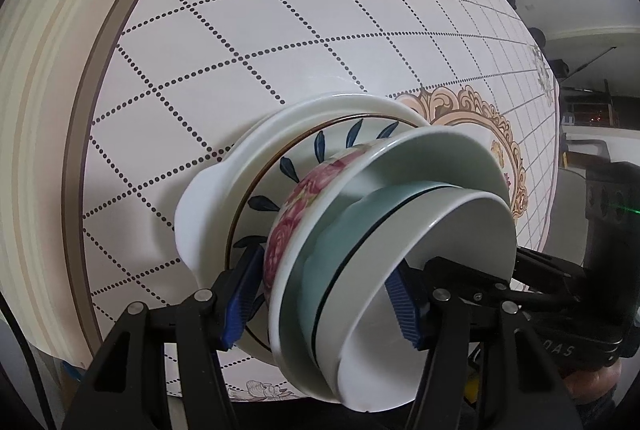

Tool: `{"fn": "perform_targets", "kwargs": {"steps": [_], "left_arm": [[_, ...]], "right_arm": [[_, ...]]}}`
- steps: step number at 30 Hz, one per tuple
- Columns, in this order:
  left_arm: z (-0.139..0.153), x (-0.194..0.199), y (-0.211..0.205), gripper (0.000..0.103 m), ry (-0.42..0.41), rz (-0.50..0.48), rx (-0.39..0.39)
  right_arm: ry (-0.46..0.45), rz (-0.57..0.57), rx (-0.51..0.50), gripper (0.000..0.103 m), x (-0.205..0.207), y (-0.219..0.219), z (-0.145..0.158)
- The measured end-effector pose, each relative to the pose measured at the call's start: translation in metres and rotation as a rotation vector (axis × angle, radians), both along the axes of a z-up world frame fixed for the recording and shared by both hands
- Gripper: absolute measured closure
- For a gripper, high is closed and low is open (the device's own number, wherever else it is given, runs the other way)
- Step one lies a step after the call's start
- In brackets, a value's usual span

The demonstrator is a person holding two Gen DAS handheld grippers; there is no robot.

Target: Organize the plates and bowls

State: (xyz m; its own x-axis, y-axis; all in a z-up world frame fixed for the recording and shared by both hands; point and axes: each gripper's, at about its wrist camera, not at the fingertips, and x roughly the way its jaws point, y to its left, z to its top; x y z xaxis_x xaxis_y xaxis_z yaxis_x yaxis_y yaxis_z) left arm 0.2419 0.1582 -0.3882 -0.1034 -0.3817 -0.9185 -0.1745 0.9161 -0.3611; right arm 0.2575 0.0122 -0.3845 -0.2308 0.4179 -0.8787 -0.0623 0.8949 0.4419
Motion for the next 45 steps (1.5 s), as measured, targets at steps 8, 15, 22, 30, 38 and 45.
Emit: {"fn": "perform_targets", "kwargs": {"steps": [8, 15, 22, 30, 38, 45], "left_arm": [[0.028, -0.002, 0.009, 0.044, -0.046, -0.018, 0.137], [0.084, -0.026, 0.008, 0.040, -0.166, -0.027, 0.300], [0.159, -0.064, -0.022, 0.013, -0.320, -0.056, 0.357], [0.233, -0.094, -0.054, 0.005, -0.454, -0.047, 0.355], [0.298, -0.128, -0.070, 0.005, -0.539, 0.007, 0.423], [0.337, -0.146, -0.073, 0.005, -0.574, 0.015, 0.429]], "right_arm": [[-0.122, -0.013, -0.127, 0.035, -0.005, -0.012, 0.037], [-0.263, -0.043, -0.260, 0.012, -0.046, -0.028, 0.091], [-0.422, -0.093, -0.356, 0.000, -0.092, -0.048, 0.171], [-0.640, -0.161, -0.448, 0.000, -0.129, -0.070, 0.275], [-0.757, -0.179, -0.439, 0.000, -0.159, -0.090, 0.351], [-0.809, -0.208, -0.478, 0.000, -0.184, -0.098, 0.401]]}}
